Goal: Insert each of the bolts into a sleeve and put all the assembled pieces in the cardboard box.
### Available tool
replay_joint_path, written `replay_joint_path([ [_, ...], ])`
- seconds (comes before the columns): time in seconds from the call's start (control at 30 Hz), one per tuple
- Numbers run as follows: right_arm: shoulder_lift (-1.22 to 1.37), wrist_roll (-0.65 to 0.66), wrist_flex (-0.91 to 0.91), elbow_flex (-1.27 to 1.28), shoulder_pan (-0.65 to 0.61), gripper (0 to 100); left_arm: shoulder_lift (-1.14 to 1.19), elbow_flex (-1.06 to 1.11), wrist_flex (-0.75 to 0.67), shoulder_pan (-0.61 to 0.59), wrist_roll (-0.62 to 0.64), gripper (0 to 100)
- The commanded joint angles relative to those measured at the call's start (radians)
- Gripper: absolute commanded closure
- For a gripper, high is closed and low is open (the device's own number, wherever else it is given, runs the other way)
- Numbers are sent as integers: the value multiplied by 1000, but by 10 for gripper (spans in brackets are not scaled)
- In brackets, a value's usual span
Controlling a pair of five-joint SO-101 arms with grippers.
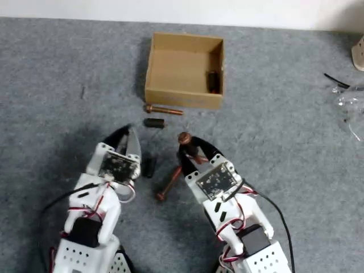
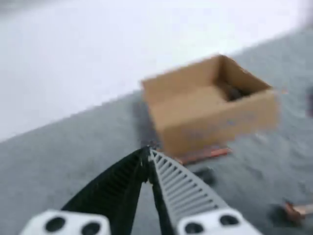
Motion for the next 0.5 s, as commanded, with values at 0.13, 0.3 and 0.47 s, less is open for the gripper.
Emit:
replay_joint_path([
  [0.13, -19, 9, -47, 137, 97, 994, 1, 22, -80, -79, 37, 994],
  [0.3, -15, 9, -47, 137, 130, 994, 1, 22, -78, -81, 35, 993],
  [0.47, -5, 37, -67, 73, 143, 994, 1, 22, -63, -77, 35, 993],
])
